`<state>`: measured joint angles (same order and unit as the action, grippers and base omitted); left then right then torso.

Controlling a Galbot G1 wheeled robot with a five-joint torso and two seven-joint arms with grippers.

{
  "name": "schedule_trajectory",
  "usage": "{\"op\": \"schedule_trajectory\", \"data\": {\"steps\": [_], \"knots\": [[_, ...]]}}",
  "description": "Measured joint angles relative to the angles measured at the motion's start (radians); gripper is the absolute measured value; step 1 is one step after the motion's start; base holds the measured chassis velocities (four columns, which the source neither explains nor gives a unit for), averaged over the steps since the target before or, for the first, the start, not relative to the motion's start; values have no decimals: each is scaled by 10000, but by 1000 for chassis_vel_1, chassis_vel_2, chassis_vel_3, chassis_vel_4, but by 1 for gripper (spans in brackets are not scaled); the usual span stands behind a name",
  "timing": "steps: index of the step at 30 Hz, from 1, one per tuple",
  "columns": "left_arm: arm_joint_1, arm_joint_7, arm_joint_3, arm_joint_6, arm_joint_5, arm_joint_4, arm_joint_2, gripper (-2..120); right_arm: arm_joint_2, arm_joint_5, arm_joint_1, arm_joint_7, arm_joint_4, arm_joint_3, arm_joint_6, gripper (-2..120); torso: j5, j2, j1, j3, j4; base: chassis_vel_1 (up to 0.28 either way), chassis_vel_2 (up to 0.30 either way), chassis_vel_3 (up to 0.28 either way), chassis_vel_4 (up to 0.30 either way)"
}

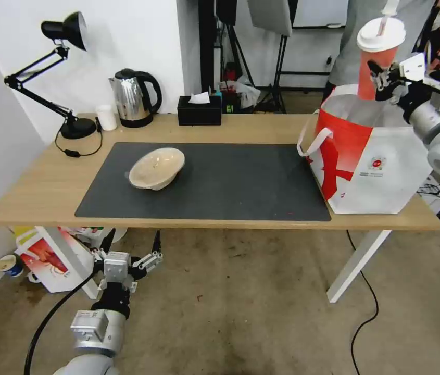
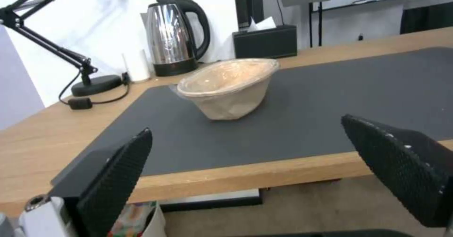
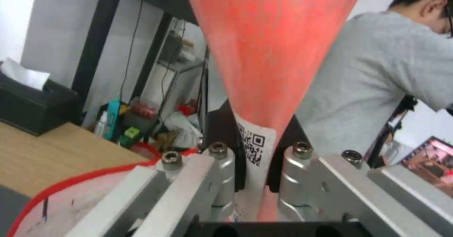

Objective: Pick up the trash from the table and place it into the takeout bag.

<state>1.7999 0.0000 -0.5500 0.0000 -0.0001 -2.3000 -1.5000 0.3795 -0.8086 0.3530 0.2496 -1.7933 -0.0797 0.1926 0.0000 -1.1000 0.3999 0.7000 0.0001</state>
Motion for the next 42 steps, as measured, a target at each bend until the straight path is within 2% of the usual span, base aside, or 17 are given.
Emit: {"op": "schedule_trajectory", "data": {"steps": [30,34,35,39,40,42], "knots": [[0,0,0,0,0,0,0,100,312,-302,-345,1286,44,-64,2142,7,0,0,0,0,0,0,0,0,0],[0,0,0,0,0,0,0,100,321,-299,-342,1456,-139,-64,2377,25,-1,0,1,0,0,0,0,0,0],[0,0,0,0,0,0,0,100,321,-299,-342,1456,-139,-64,2377,25,-1,0,1,0,0,0,0,0,0],[0,0,1,0,0,0,0,100,281,-339,-345,1547,-340,-64,2548,43,0,0,0,0,-1,0,0,0,0],[0,0,1,0,0,0,0,100,281,-339,-345,1547,-340,-64,2548,43,0,0,0,0,-1,0,0,0,0],[0,0,0,0,0,0,0,100,259,-409,-309,1636,-481,-64,2680,52,-1,0,0,0,-1,0,0,0,0]]}}
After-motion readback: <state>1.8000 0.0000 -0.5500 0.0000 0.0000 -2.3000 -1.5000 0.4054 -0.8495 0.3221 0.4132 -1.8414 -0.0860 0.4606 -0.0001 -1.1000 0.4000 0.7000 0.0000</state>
